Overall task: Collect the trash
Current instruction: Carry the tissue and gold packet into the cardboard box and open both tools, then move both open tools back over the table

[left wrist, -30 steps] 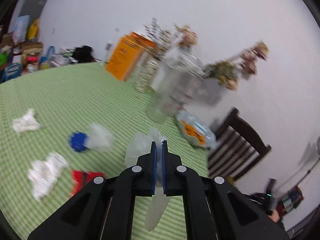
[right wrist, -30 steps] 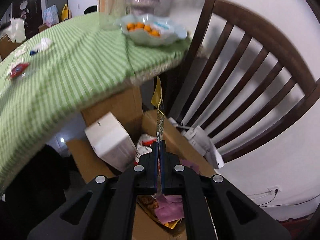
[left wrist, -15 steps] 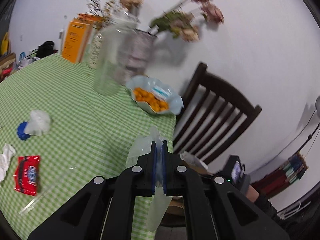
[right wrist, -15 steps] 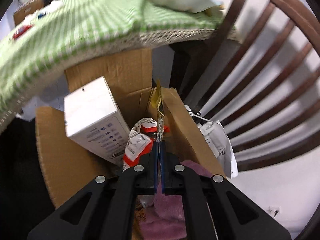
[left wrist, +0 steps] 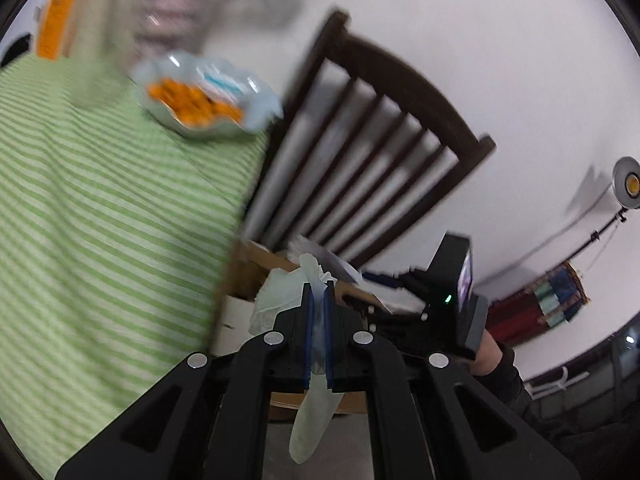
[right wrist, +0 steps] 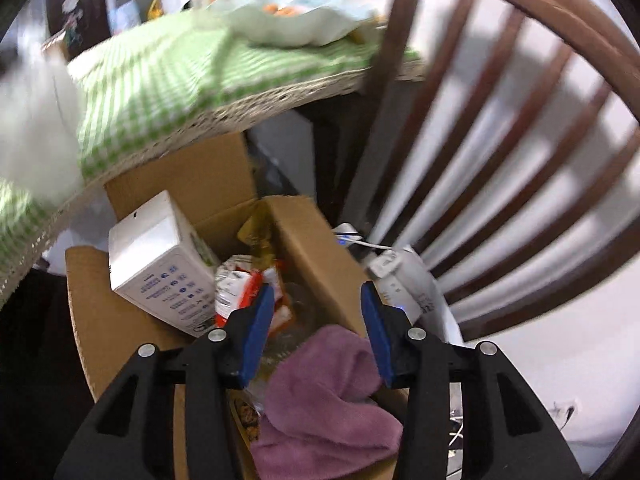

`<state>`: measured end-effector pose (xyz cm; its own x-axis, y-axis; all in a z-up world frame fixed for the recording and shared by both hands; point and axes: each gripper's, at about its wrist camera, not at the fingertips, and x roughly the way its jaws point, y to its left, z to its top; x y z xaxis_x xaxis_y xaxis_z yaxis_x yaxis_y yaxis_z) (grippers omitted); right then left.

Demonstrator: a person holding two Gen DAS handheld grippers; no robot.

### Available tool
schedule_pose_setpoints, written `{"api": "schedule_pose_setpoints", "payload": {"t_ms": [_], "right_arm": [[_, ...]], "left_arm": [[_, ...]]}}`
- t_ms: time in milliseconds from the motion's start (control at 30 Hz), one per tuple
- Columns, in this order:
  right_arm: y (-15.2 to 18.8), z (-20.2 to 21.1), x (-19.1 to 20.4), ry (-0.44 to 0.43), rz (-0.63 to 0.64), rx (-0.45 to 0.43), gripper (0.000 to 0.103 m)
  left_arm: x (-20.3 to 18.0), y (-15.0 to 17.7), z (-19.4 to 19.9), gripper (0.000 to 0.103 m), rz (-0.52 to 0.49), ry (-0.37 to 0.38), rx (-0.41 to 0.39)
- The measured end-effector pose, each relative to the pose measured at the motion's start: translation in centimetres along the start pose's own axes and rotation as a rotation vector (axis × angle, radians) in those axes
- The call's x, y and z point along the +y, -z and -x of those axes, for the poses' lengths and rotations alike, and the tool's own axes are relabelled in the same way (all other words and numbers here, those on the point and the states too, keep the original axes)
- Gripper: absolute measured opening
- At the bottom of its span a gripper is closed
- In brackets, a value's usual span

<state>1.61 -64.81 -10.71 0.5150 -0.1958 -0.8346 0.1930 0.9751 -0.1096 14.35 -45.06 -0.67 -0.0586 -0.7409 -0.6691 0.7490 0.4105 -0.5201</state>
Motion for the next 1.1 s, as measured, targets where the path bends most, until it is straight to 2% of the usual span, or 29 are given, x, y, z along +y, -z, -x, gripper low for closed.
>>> {"api": "schedule_pose_setpoints", "payload": {"t_ms": [67,200,267,400,433,467,500,567,833,1100], "right_arm": [[0.6,0.9,-1.1,0.010,-0.032,-0.016,0.044],[2.1,2.6,-2.7,0.033,-0.097,-0.033,0.044],[2.9,3.1,-3.5,0.042,-0.127,-0.035,0.044],[4.6,3.7,-3.7,0.037,-0.166,-0.030,0.044],[4.8,3.6,-3.6,0.035,-0.171,-0.027,0.044],[5.0,3.5,-3.5,0.032,-0.176,-0.024,0.044],[5.1,3.4,-3.4,0.027,-0.178,-0.019,0.044],[5.2,3.2,-3.1,0.023,-0.176,-0.015,0.044],[4.0,4.0,-1.1,0.023,-0.140,-0.022,0.044],[2.7,4.9,0.6,0.075,-0.162,-0.041,0.044]], "left_arm": [[-1.1,0.5,-2.6,0.002,-0.010,0.027,0.056],[-2.7,2.1,-8.5,0.002,-0.017,0.028,0.198],[-3.1,3.0,-11.0,0.002,-0.021,-0.001,0.261],[-2.4,4.2,-13.8,0.003,-0.006,-0.068,0.301],[-1.7,4.4,-14.6,0.021,0.023,-0.086,0.312],[-1.2,4.4,-14.9,0.048,0.049,-0.099,0.324],[-0.4,4.3,-15.1,0.052,0.090,-0.107,0.334],[0.6,4.0,-14.7,0.052,0.130,-0.107,0.320],[-0.8,1.6,-9.2,0.053,0.025,-0.087,0.190],[-0.5,0.9,-4.2,0.055,-0.037,-0.100,0.121]]}}
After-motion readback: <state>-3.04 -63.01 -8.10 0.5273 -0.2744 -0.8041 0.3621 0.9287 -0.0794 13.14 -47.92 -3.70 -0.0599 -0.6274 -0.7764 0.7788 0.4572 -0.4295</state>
